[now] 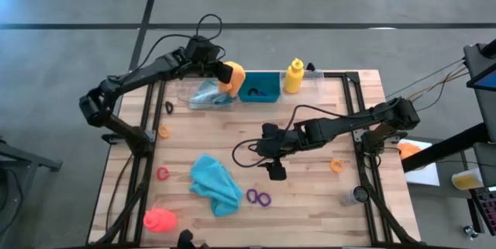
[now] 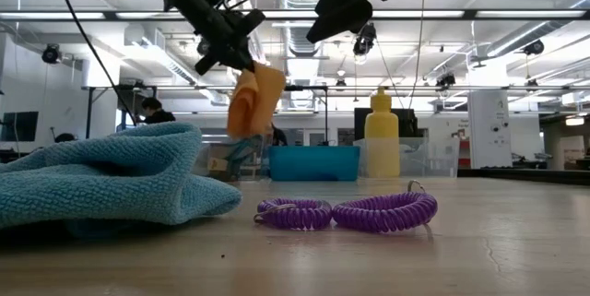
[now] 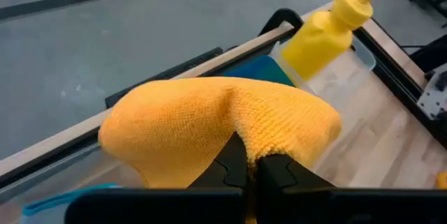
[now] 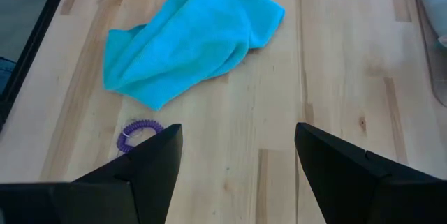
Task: Pick & Place Sports Items
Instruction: Put the orange towel into the transparent bin
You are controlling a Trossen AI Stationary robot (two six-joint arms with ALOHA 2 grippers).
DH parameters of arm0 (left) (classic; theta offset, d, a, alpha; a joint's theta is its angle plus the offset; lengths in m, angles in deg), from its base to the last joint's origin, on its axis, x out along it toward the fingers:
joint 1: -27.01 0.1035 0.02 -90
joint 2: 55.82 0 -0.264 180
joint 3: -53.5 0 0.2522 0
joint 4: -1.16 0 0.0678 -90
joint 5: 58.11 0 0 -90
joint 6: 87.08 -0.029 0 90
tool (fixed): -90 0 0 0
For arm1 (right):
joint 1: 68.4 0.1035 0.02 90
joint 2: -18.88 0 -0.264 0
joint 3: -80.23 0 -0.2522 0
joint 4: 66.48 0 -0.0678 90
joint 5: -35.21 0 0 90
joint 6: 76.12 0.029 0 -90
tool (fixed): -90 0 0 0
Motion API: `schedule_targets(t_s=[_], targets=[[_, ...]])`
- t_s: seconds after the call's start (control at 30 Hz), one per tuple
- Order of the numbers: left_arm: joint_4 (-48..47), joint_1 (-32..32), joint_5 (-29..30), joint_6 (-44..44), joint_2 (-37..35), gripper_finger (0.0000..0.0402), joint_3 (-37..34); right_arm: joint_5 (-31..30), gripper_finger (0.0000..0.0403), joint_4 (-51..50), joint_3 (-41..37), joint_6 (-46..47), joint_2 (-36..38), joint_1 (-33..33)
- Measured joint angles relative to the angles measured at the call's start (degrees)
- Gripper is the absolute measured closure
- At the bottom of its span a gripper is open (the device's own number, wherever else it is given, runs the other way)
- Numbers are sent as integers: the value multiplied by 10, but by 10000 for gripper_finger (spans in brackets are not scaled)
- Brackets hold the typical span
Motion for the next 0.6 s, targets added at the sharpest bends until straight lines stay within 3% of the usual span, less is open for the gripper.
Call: schedule_targets(t_s=[0.4,0.6], targets=[[-4,49,-5,-4,-5,400,-100,0,124,0,0,0,0,0],[2,83,-3,-19,-44,400,-141,0,124,0,0,-2,0,0]])
